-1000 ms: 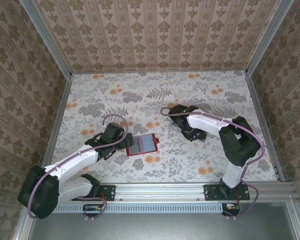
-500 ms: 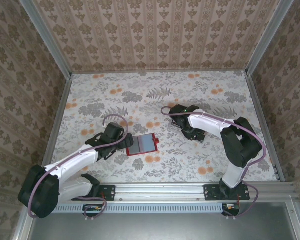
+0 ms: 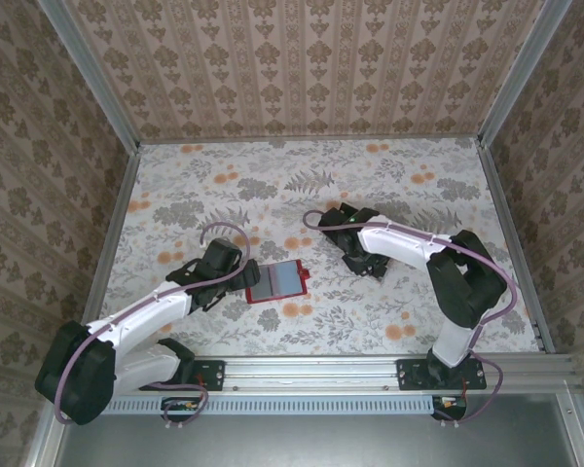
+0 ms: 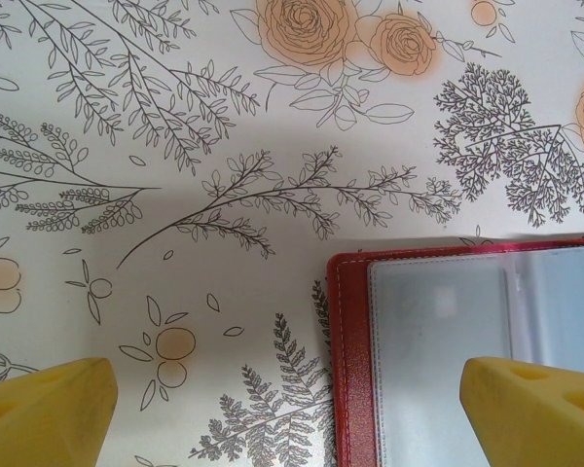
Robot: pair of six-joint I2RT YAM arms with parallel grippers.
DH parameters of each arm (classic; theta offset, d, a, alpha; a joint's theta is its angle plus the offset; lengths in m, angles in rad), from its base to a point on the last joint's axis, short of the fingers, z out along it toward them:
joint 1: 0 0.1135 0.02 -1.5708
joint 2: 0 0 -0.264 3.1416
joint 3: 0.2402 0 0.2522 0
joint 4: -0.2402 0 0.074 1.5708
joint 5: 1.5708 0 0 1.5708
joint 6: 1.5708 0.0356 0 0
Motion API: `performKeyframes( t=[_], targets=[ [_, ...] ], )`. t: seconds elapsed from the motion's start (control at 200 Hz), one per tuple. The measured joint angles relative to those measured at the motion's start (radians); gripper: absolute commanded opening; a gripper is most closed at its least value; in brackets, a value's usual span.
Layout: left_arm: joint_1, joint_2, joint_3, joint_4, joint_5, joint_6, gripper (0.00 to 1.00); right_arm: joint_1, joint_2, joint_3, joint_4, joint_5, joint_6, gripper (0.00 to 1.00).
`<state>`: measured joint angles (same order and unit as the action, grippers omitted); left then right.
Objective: Put the credit cards into the card holder
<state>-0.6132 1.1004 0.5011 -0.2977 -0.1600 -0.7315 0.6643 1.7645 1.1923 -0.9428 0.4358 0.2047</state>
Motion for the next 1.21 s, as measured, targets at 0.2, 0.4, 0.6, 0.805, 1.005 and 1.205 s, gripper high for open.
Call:
performKeyframes(
  t=[0.2,0.4,0.6,0.805,1.005,1.205],
  targets=[
    [0.0,0.0,0.0,0.0,0.0,0.0,1.0,0.05,0.036,0.052,0.0,-0.02,0.011,0.27],
    [0.0,0.0,0.0,0.0,0.0,0.0,1.0,0.053,0.037,0.054,-0.001,-0.023,0.008,0.28],
    [0.001,0.0,0.0,0.0,0.0,0.0,1.0,0.036,0.037,0.042,0.019,-0.06,-0.003,0.39],
    [0.003,0.0,0.0,0.0,0.0,0.0,1.0,-0.002,0.023,0.005,0.047,-0.112,-0.02,0.38],
    [0.006,0.0,0.0,0.0,0.0,0.0,1.0,-0.02,0.001,-0.001,0.059,-0.161,-0.029,0.33],
    [0.006,0.0,0.0,0.0,0.0,0.0,1.0,-0.021,-0.027,-0.002,0.065,-0.191,-0.037,0.27]
  ],
)
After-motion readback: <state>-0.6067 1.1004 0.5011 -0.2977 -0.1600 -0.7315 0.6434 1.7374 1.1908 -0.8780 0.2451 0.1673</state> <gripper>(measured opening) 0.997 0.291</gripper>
